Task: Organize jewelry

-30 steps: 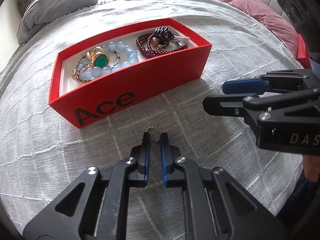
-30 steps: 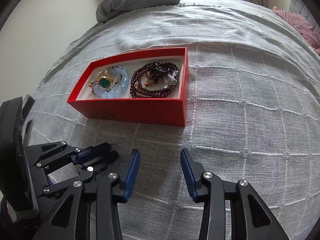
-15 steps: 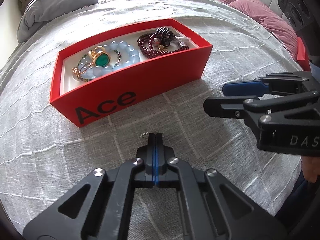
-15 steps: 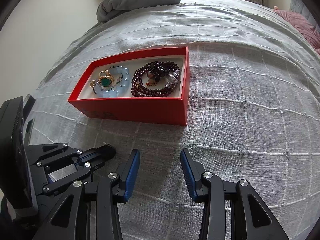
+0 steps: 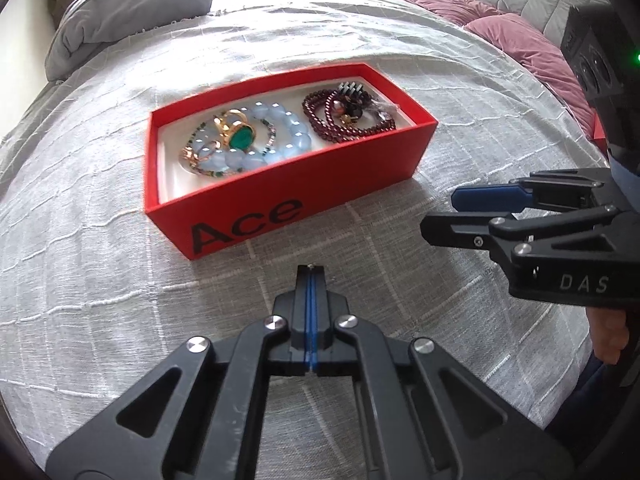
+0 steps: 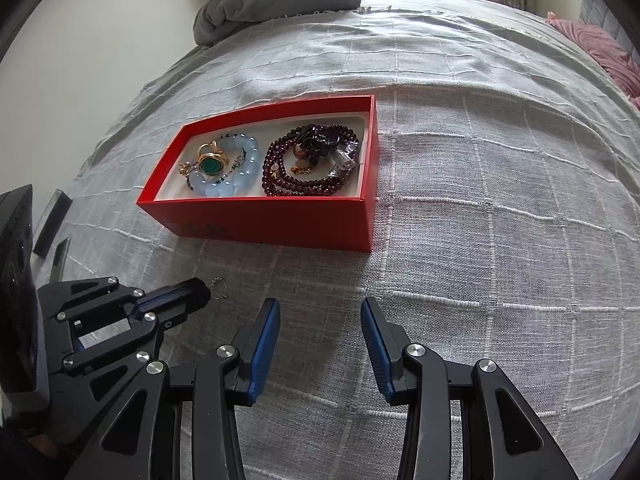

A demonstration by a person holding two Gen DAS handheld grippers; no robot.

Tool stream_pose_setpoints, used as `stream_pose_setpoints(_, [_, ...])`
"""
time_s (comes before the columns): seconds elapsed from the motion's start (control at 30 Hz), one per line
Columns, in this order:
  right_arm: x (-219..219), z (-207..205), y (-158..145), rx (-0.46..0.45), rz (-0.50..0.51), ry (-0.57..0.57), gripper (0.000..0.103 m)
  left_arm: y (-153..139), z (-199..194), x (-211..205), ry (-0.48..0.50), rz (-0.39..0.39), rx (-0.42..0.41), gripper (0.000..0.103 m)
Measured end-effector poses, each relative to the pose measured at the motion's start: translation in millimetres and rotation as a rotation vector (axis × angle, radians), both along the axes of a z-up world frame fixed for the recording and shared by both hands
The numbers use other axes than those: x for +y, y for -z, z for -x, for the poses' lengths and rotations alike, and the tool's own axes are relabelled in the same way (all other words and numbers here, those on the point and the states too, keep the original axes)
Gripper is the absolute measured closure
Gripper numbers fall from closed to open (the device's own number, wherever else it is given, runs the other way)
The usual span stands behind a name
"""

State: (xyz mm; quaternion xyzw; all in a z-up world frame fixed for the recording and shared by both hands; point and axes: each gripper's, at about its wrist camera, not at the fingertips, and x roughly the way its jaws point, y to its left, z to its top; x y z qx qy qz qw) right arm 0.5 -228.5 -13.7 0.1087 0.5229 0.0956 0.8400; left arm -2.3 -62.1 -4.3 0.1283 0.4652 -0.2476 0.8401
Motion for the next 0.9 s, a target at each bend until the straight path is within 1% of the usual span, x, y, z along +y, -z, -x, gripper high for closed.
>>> stream_pose_setpoints(0.1, [-0.1, -0.3, -0.8, -0.004, -0.002, 0.000, 0.060, -4.4, -4.0, 11.9, -0.026, 0.044, 0.017, 0.103])
stream_pose_setpoints(0.17, [-0.8, 0.2, -0.6, -0.003, -0.002, 0.000, 0.060, -6.0, -6.5, 16.6, -0.035, 0.058, 0.017, 0.103])
stream_pose_setpoints(0.2, [-0.6, 0.1, -0.6, -0.003, -0.003, -0.001, 0.060, -5.6, -6.8, 16.6, -0.029, 0.064, 0.019, 0.103])
stream_pose_setpoints(0.27, [-0.4, -0.2, -0.4, -0.002, -0.003, -0.002, 0.060, -1.7, -7.2, 12.9, -0.003, 0.072, 0.052, 0.101])
stream_pose_setpoints(0.3, [0.0, -0.2, 0.0, -0.001, -0.003, -0.003, 0.060, 0.0, -6.9, 10.5, 0.002, 0.067, 0.062, 0.097])
stream_pose_setpoints(0.33, [0.1, -0.3, 0.7, 0.001, -0.002, -0.003, 0.060, 1.9, -5.6, 7.4, 0.007, 0.057, 0.064, 0.095])
stream_pose_setpoints(0.37, [0.3, -0.4, 1.5, 0.003, 0.001, -0.003, 0.060, 4.0, -4.3, 3.8, 0.012, 0.038, 0.060, 0.088])
stream_pose_setpoints(0.4, [0.4, -0.7, 2.3, 0.006, 0.002, -0.003, 0.060, 5.5, -3.1, 0.5, 0.016, 0.019, 0.057, 0.078])
stream_pose_setpoints(0.47, [0.6, -0.9, 3.1, 0.011, 0.004, 0.000, 0.060, 8.8, -1.2, -4.7, 0.023, -0.002, 0.054, 0.068])
stream_pose_setpoints(0.5, [0.3, -0.8, 3.1, 0.011, 0.004, 0.002, 0.060, 10.1, -0.6, -6.6, 0.027, -0.011, 0.053, 0.067])
stream_pose_setpoints(0.67, [0.8, -0.1, 2.0, 0.006, 0.004, 0.001, 0.060, 18.0, -0.1, -19.5, 0.050, -0.054, 0.045, 0.066])
stream_pose_setpoints(0.73, [0.2, -0.6, 2.8, 0.007, 0.005, 0.002, 0.060, 19.8, -0.5, -22.5, 0.055, -0.073, 0.024, 0.066])
stream_pose_setpoints(0.77, [-0.3, -0.5, 3.1, 0.008, 0.005, 0.003, 0.060, 20.1, -0.3, -24.3, 0.057, -0.079, 0.017, 0.069])
stream_pose_setpoints(0.8, [-0.8, -0.6, 2.9, 0.009, 0.005, 0.005, 0.060, 20.1, -1.2, -25.1, 0.056, -0.080, 0.015, 0.077])
stream_pose_setpoints(0.83, [-1.0, -0.8, 3.1, 0.010, 0.005, 0.006, 0.060, 20.0, -1.4, -24.7, 0.053, -0.077, 0.018, 0.082])
stream_pose_setpoints(0.9, [-1.3, -0.2, 2.1, 0.008, 0.004, 0.006, 0.060, 19.6, -1.6, -21.2, 0.049, -0.072, 0.021, 0.083])
